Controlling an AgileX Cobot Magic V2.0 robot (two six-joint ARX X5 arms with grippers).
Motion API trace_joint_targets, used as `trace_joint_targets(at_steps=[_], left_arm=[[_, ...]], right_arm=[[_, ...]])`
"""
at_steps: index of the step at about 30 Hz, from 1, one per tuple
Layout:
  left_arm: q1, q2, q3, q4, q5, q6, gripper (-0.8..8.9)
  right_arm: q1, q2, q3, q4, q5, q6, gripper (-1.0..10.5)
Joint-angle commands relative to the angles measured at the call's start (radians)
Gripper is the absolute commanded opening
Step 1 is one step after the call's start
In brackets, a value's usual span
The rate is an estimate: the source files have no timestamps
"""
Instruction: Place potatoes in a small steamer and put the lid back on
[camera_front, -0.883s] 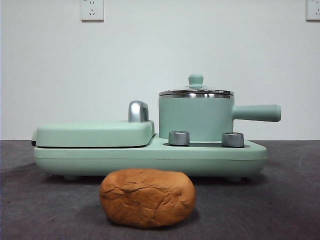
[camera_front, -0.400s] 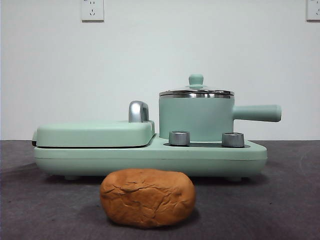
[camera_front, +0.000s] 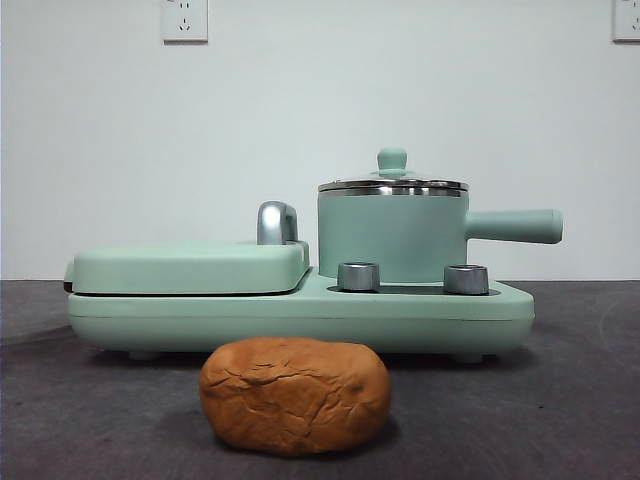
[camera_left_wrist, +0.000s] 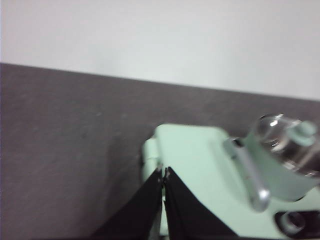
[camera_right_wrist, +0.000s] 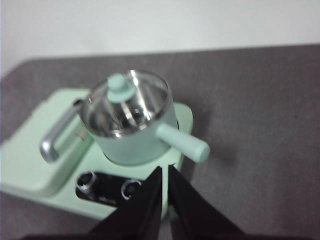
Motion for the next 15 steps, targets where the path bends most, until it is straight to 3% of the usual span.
trace_joint_targets(at_steps=[1, 12, 15], left_arm=[[-0.012, 0.037, 0.040, -0.032, -0.017, 0.101, 0.10], [-0.175, 0.162, 0.053, -0.149, -0.010, 0.391, 0.11], [-0.231, 0.182, 0.053, -0.144, 0.010, 0.420, 1.57]], right_arm=[[0.016, 0.068, 0.045, -0.019, -0.003, -0.087, 0.2], [0.124, 0.195, 0.080, -0.086, 0.004, -0.328, 0.2], [0.162, 0.195, 0.080, -0.094, 0.004, -0.414, 0.6]])
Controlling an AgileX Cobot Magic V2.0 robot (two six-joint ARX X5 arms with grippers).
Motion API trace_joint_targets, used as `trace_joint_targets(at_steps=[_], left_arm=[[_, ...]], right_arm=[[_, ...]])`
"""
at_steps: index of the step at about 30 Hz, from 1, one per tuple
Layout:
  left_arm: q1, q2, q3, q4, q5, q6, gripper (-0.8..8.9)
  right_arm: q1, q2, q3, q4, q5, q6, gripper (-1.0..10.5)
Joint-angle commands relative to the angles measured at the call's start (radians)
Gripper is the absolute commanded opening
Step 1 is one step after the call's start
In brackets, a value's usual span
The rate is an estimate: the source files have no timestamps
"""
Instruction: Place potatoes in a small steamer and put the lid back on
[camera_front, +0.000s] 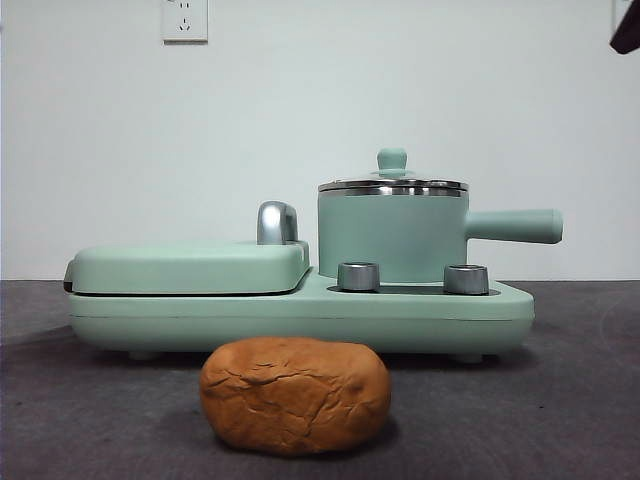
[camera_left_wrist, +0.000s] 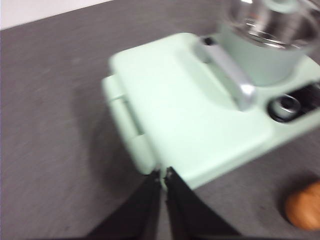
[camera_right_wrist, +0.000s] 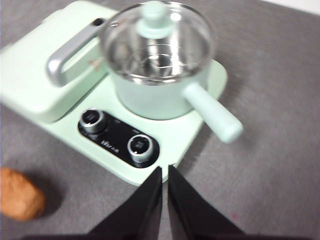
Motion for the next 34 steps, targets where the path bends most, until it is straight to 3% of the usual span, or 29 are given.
trace_joint_targets(at_steps=[1, 3, 6, 18, 29, 34], left_arm=[[-0.041, 0.019, 0.018, 0.013, 0.010, 0.067, 2.25], [-0.068, 0.023, 0.018, 0.015, 0.010, 0.068, 3.09], [-0.101, 0.023, 0.018, 0.023, 0.010, 0.068, 3.20], [-0.196, 0.105, 0.018, 0.333, 0.010, 0.054, 3.16], [-0.313, 0.424, 0.021, 0.748, -0.001, -0.015, 3.11], [-0.353, 0.580, 0.068, 0.854, -0.006, -0.024, 3.11]], right_arm=[[0.035, 0.005, 0.019, -0.008, 0.000, -0.137, 1.0], [0.053, 0.005, 0.019, -0.014, 0.000, -0.172, 2.0], [0.071, 0.005, 0.019, -0.017, 0.005, -0.192, 2.7], [0.083, 0.005, 0.019, -0.008, 0.007, -0.180, 2.7], [0.083, 0.005, 0.019, -0.002, 0.007, -0.180, 2.7], [0.083, 0.005, 0.019, -0.002, 0.007, -0.180, 2.7]])
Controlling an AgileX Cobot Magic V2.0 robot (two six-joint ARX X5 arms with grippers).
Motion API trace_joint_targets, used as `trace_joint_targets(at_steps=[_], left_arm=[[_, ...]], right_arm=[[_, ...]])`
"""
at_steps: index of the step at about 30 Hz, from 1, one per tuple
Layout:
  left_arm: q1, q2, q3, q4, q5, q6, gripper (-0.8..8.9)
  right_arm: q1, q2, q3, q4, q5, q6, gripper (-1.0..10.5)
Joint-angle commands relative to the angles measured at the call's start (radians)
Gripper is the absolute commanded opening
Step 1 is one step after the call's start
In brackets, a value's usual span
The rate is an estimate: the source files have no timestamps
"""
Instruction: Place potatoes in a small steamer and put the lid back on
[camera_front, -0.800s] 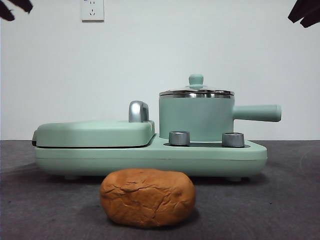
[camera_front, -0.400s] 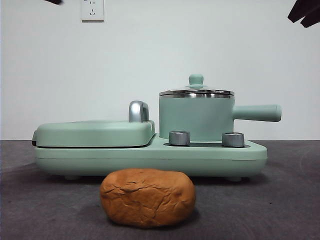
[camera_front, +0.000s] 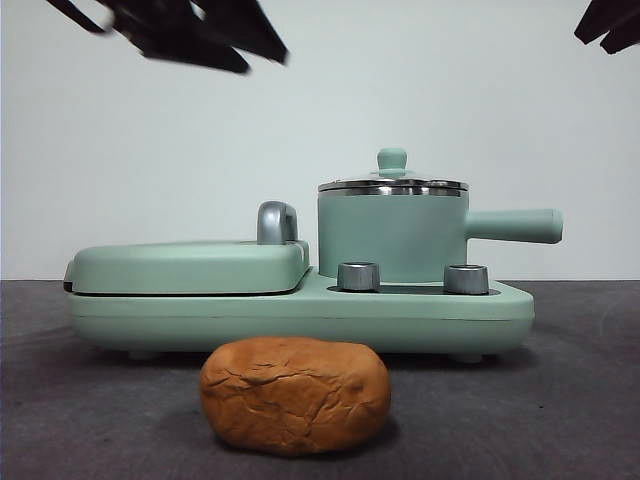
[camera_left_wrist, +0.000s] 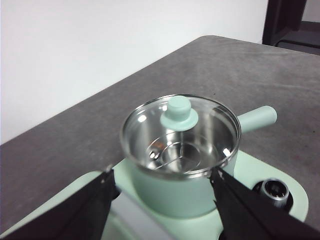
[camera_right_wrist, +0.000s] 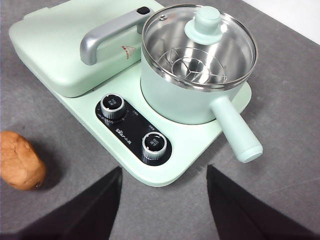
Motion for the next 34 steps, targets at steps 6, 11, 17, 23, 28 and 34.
trace_joint_targets(at_steps=[6, 11, 17, 23, 28, 34], left_arm=[[-0.055, 0.251, 0.203, 0.028, -0.006, -0.011, 3.11], [-0.080, 0.387, 0.341, 0.029, -0.005, -0.011, 3.11], [-0.104, 0.511, 0.451, 0.050, -0.005, -0.010, 3.11], [-0.109, 0.607, 0.498, 0.098, -0.005, -0.010, 3.11], [-0.109, 0.653, 0.502, 0.128, -0.005, -0.011, 3.10], [-0.109, 0.660, 0.502, 0.129, -0.006, -0.011, 2.51]], right_arm=[[0.005, 0.005, 0.018, 0.010, 0.003, -0.003, 2.7], [0.005, 0.005, 0.018, 0.010, 0.003, -0.003, 2.7], [0.005, 0.006, 0.018, 0.010, 0.003, -0.003, 2.7], [0.005, 0.006, 0.018, 0.010, 0.003, -0.003, 2.7], [0.005, 0.006, 0.018, 0.010, 0.003, -0.003, 2.7], [0.005, 0.006, 0.018, 0.008, 0.003, 0.004, 2.7]])
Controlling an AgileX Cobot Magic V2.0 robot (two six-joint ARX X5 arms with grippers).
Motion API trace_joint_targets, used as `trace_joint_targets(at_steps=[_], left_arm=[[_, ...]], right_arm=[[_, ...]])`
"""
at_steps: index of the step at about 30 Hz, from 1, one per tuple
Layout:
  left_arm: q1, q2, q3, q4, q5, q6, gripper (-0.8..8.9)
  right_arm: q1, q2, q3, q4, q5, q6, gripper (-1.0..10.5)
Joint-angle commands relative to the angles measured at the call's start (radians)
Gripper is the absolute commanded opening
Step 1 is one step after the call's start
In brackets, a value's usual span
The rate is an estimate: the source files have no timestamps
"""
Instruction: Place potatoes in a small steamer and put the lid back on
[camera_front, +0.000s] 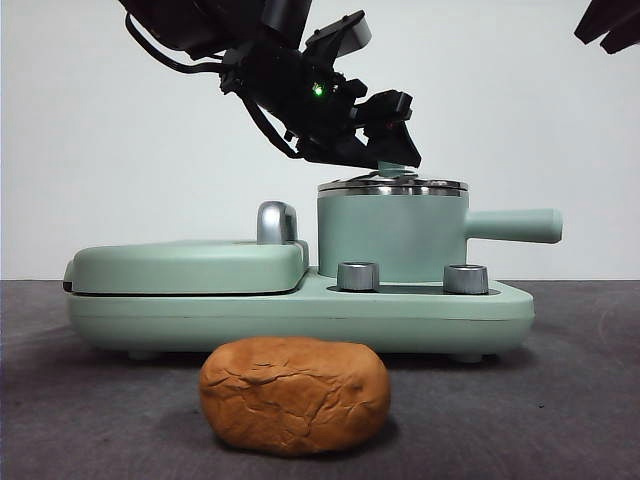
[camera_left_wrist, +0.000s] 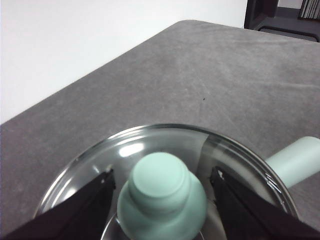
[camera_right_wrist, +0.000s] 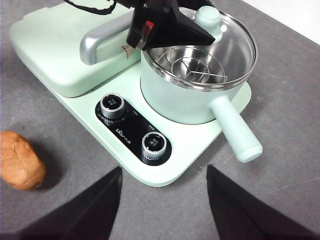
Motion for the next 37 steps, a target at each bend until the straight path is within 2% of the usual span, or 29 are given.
trace_joint_targets(at_steps=[1, 3, 4, 5, 16, 21, 26, 30, 34, 37], left_arm=[[-0.009, 0.022, 0.027, 0.014, -0.002, -0.005, 2.04], [-0.009, 0.022, 0.027, 0.010, -0.002, -0.005, 0.63], [-0.009, 0.022, 0.027, 0.010, -0.002, -0.005, 0.15], [-0.009, 0.022, 0.027, 0.010, -0.002, -0.006, 0.06], [-0.009, 0.005, 0.027, 0.010, -0.002, -0.005, 0.06], [-0.009, -0.047, 0.027, 0.010, -0.050, 0.000, 0.06], [-0.003, -0.123, 0.027, -0.027, -0.051, -0.001, 0.06], [-0.003, -0.208, 0.027, -0.151, -0.051, -0.002, 0.06], [-0.003, -0.307, 0.027, -0.391, -0.051, -0.074, 0.09], [-0.003, -0.367, 0.026, -0.568, -0.087, -0.090, 0.10]], right_arm=[[0.005, 0.006, 0.018, 0.008, 0.003, 0.003, 2.7], [0.005, 0.006, 0.018, 0.008, 0.003, 0.003, 2.7], [0.005, 0.006, 0.018, 0.007, 0.003, 0.004, 2.7], [0.005, 0.006, 0.018, 0.007, 0.003, 0.003, 2.7], [0.005, 0.006, 0.018, 0.006, 0.003, 0.003, 2.7], [0.005, 0.006, 0.018, 0.005, 0.003, 0.003, 2.7], [0.005, 0.006, 0.018, 0.003, 0.003, 0.003, 2.7], [0.005, 0.006, 0.018, 0.003, 0.003, 0.004, 2.7], [0.005, 0.006, 0.018, 0.003, 0.002, 0.004, 2.7], [0.005, 0.006, 0.018, 0.002, -0.008, 0.004, 2.7]])
